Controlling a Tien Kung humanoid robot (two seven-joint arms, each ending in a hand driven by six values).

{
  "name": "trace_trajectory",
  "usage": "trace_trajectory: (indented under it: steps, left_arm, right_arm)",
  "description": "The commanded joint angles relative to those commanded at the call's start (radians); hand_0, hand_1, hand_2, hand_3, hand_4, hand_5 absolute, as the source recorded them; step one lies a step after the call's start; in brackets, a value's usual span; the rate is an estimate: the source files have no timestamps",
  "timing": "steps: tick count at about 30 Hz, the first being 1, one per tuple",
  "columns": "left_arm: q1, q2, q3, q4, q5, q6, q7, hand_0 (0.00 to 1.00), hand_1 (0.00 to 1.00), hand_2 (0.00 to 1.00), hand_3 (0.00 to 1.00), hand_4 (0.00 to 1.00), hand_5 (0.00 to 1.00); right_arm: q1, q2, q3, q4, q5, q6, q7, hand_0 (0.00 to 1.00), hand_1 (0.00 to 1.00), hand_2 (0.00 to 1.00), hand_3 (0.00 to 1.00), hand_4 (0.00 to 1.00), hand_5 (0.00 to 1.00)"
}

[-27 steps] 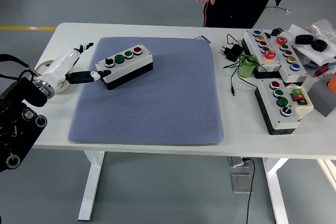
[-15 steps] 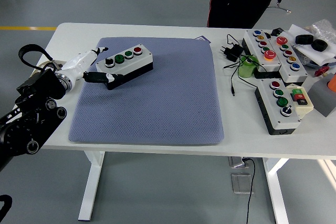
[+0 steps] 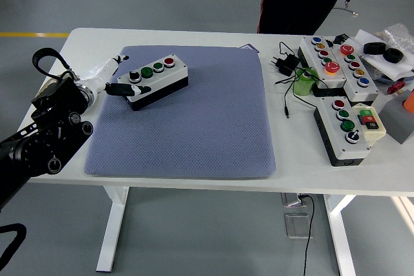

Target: Pick up the button,place it on the desk,press the button,press the button

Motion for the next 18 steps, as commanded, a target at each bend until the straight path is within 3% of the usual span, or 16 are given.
trace_trajectory:
  steps: [9, 10, 15, 16, 18]
  left_arm:
    - [-0.043, -0.033, 0.077, 0.105, -0.04, 0.035, -0.004, 0.966, 0.982, 0.998, 0.998, 0.998, 0.596]
    - [-0.047, -0.039, 0.085, 0.114, -0.041, 0.047, -0.005, 0.899, 0.94, 0.971, 0.998, 0.998, 0.482]
    - [-0.054, -0.053, 0.109, 0.134, -0.062, 0.08, -0.01, 0.899, 0.94, 0.971, 0.998, 0.998, 0.482]
    - [-0.055, -0.054, 0.111, 0.136, -0.064, 0.084, -0.012, 0.814, 0.849, 0.838, 0.998, 0.998, 0.4]
    - [-0.054, -0.065, 0.117, 0.147, -0.085, 0.119, -0.029, 0.814, 0.849, 0.838, 0.998, 0.998, 0.4]
  right_arm:
    - [0.004, -0.002, -0.009, 0.0, -0.002, 0.0, 0.0, 0.646, 0.508, 0.548, 0.59, 0.261, 0.371]
    - [0.004, -0.002, -0.008, 0.0, -0.002, 0.0, 0.0, 0.646, 0.508, 0.548, 0.59, 0.261, 0.37]
    - [0.006, -0.002, -0.01, 0.0, -0.005, 0.001, 0.0, 0.646, 0.508, 0.548, 0.59, 0.261, 0.37]
    - [0.006, -0.002, -0.01, 0.0, -0.005, 0.001, 0.0, 0.646, 0.508, 0.548, 0.591, 0.261, 0.37]
    - [0.006, -0.002, -0.009, 0.0, -0.005, 0.001, 0.001, 0.646, 0.508, 0.548, 0.591, 0.261, 0.37]
